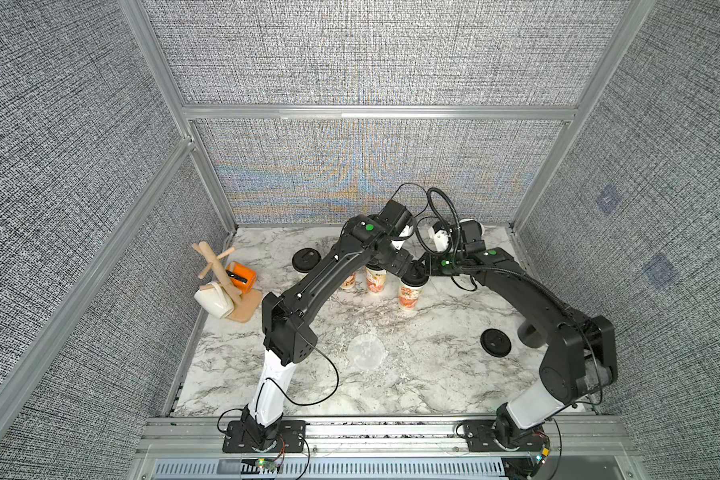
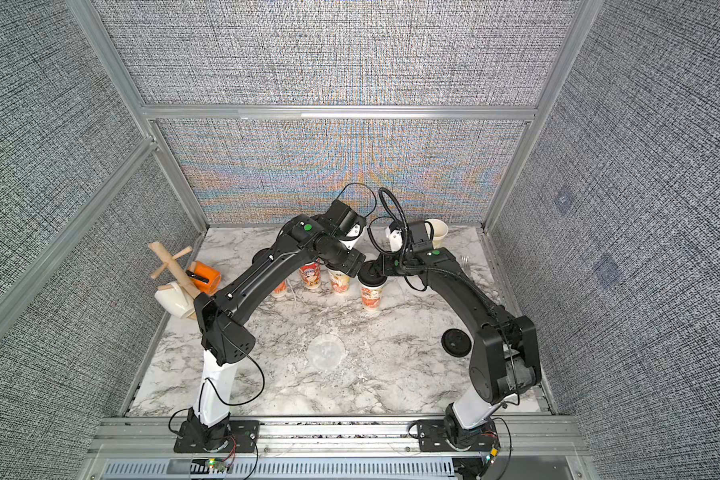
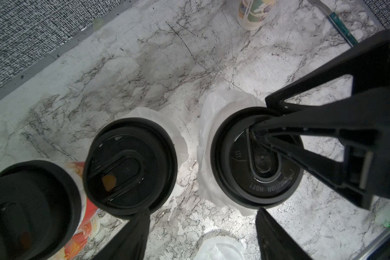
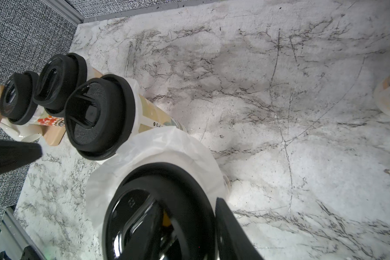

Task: Put the leak-proof paper on the milk tea cups
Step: Secure the cup lid on the cup.

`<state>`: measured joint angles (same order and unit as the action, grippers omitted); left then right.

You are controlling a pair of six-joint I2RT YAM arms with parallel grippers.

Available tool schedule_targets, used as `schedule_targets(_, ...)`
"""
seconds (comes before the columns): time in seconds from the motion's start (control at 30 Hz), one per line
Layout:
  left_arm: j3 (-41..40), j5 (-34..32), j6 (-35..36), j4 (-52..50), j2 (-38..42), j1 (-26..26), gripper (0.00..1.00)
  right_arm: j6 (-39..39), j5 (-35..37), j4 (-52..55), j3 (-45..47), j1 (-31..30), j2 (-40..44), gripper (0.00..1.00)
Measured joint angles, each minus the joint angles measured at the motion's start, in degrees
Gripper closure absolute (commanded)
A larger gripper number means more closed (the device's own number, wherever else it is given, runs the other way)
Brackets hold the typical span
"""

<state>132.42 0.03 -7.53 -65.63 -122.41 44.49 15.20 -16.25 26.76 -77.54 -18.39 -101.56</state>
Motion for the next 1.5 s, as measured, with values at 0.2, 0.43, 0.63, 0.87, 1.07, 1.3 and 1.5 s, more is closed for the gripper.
schedule_targets(0.2,0.1,1.5,-0.5,1.1,-2.0,0.0,0.24,0.0,0.0,-0.8,0.5,0.0,0.0,0.60)
schedule_targets(0.43,-0.2,3.0,-1.8,2.8,-2.9,0.0,0.24,0.0,0.5,-2.0,1.0,-0.3,-0.2,0.61)
schedule_targets(0.63,-0.5,3.1,-2.0,3.7,-3.0,0.0,0.24,0.0,1.0,-3.5,1.4,-0.7,-0.6,0.61)
schedule_targets(0.87,-1.3,4.2,-3.1,5.4,-3.7,0.0,0.25,-0.1,2.4,-4.5,2.5,-0.8,0.0,0.62)
schedule_targets(1.07,-1.9,4.7,-3.3,6.0,-3.7,0.1,0.25,-0.2,3.5,-4.0,3.3,-0.9,1.2,0.62)
schedule_targets(1.3,-1.9,4.7,-3.4,6.8,-4.2,0.1,0.25,-0.2,4.9,-4.4,4.1,-0.9,2.1,0.62)
schedule_targets(1.5,-1.6,5.5,-3.4,8.2,-5.2,0.1,0.25,-0.1,5.1,-4.7,4.5,-0.9,2.3,0.63)
